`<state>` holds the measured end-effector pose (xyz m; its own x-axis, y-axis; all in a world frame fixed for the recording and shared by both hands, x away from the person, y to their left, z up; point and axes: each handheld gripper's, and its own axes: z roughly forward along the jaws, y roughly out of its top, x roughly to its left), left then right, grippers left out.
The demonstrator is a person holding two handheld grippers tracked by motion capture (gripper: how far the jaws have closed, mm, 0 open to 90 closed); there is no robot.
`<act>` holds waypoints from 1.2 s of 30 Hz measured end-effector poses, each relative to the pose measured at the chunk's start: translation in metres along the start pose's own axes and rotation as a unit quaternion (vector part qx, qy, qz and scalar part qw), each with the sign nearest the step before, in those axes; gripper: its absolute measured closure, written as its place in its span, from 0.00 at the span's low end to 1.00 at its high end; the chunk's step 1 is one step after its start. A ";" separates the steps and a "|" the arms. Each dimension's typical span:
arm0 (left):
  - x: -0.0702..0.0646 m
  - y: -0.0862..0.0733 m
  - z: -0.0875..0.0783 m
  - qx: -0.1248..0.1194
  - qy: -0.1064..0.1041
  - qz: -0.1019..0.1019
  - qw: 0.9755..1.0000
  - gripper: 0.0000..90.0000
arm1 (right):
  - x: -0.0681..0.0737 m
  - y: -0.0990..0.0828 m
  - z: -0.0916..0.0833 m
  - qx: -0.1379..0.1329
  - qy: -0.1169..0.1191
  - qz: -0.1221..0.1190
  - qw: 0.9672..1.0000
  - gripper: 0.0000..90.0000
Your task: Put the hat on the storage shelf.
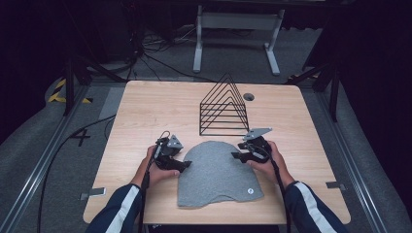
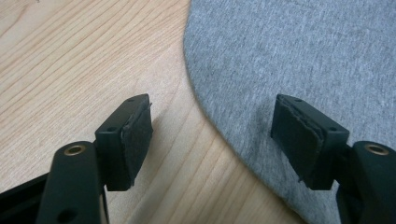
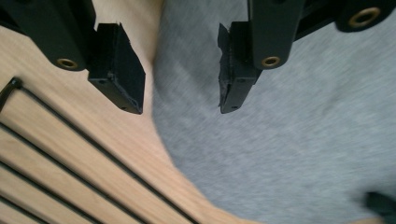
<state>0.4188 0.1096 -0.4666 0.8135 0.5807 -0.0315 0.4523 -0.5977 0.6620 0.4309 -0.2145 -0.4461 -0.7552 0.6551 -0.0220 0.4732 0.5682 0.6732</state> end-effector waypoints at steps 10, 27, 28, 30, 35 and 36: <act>0.001 0.009 0.007 0.003 -0.006 -0.001 1.000 0.34 | -0.003 0.006 0.017 0.018 0.005 0.007 1.000 0.51; 0.000 0.020 0.012 -0.004 -0.036 0.006 0.999 0.82 | 0.006 0.001 0.007 0.031 0.029 0.011 0.999 0.92; 0.001 0.020 0.013 -0.005 -0.040 0.005 0.999 0.85 | 0.006 0.001 0.007 0.030 0.029 0.006 0.999 0.93; -0.001 0.021 0.012 0.001 -0.042 0.007 0.999 0.91 | 0.007 0.000 0.006 0.028 0.030 0.008 0.999 0.93; -0.008 0.026 0.003 -0.010 -0.031 0.020 0.999 0.95 | 0.008 0.000 -0.006 0.011 0.037 0.002 0.999 0.94; -0.009 0.028 0.001 -0.014 -0.031 0.021 0.999 0.95 | 0.008 0.001 -0.010 0.004 0.039 0.001 0.999 0.94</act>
<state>0.4241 0.0872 -0.4488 0.8525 0.5204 -0.0489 0.4082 -0.6044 0.6841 0.4201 -0.2137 -0.4382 -0.7868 0.6161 0.0373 0.4784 0.5705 0.6676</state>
